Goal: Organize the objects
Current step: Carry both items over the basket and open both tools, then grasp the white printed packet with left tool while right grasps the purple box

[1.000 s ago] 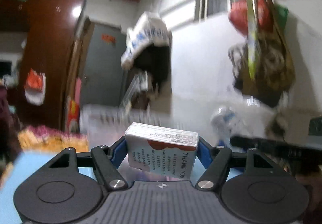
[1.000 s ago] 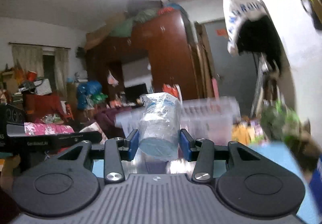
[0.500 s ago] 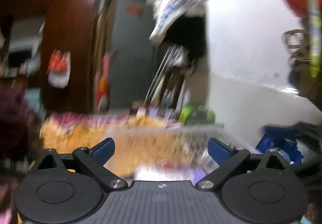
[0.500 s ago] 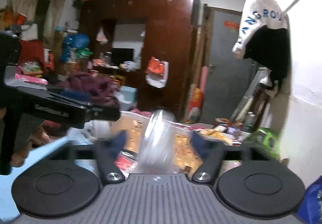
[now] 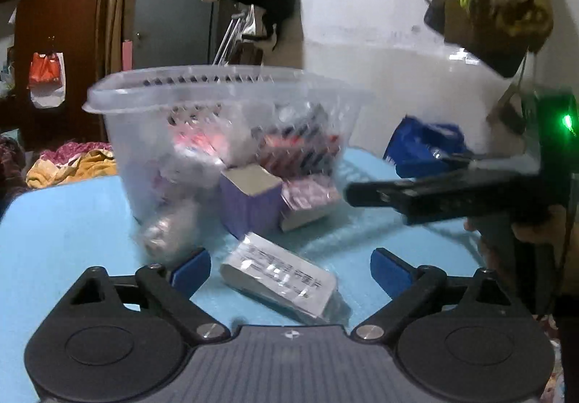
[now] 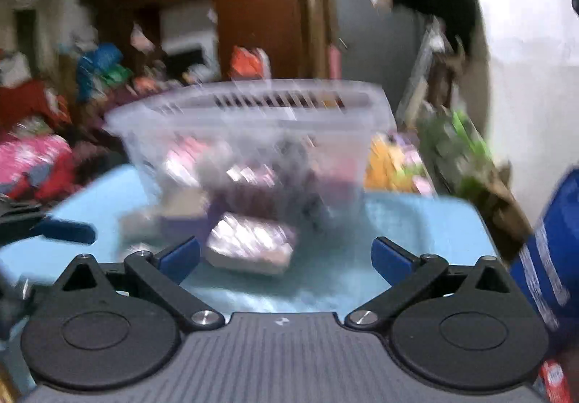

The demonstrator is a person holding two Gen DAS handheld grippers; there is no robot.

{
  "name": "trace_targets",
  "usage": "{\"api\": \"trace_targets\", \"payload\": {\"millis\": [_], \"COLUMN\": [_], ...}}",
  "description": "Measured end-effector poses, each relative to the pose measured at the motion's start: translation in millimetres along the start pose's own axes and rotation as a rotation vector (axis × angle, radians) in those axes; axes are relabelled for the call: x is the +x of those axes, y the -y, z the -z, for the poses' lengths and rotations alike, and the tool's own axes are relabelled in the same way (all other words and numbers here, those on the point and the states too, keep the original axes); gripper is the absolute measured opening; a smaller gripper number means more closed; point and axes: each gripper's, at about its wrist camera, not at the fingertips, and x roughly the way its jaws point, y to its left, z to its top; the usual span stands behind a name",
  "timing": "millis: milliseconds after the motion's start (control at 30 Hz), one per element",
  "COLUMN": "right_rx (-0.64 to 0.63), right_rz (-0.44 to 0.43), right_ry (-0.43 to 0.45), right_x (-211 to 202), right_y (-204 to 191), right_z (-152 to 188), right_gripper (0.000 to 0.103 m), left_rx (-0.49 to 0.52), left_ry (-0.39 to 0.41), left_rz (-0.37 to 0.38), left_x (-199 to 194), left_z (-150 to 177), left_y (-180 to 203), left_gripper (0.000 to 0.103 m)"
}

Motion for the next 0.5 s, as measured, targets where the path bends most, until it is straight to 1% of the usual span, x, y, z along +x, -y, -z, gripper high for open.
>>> {"api": "trace_targets", "payload": {"millis": [33,100,133,167,233,333,367,500], "right_rx": [0.016,0.036,0.048,0.055,0.059,0.049,0.045,0.006], "right_rz": [0.010,-0.018,-0.034,-0.045,-0.060,-0.080,-0.086,-0.111], "right_ry": [-0.007,-0.008,-0.014,-0.021,-0.035,-0.051,-0.060,-0.094], "right_x": [2,3,3,4,8,14,24,36], "right_y": [0,4,4,4,4,-3,-7,-20], "right_z": [2,2,3,4,5,9,6,2], "right_gripper": [0.103,0.103,0.103,0.103,0.103,0.103,0.103,0.103], "left_rx": [0.000,-0.009,-0.021,-0.033,-0.048,-0.070,-0.078,-0.089], "left_ry": [-0.019,-0.054,-0.076,-0.091,-0.078,-0.055,-0.044,-0.013], "left_rz": [-0.018,-0.029,-0.031,-0.034,-0.027,-0.029,-0.023,-0.006], "left_x": [7,15,18,22,20,6,3,-10], "left_z": [0,1,4,7,13,19,21,25], "left_y": [3,5,4,1,-4,-16,-19,-25], "left_gripper": [0.097,0.091,0.075,0.070,0.069,0.069,0.069,0.069]}}
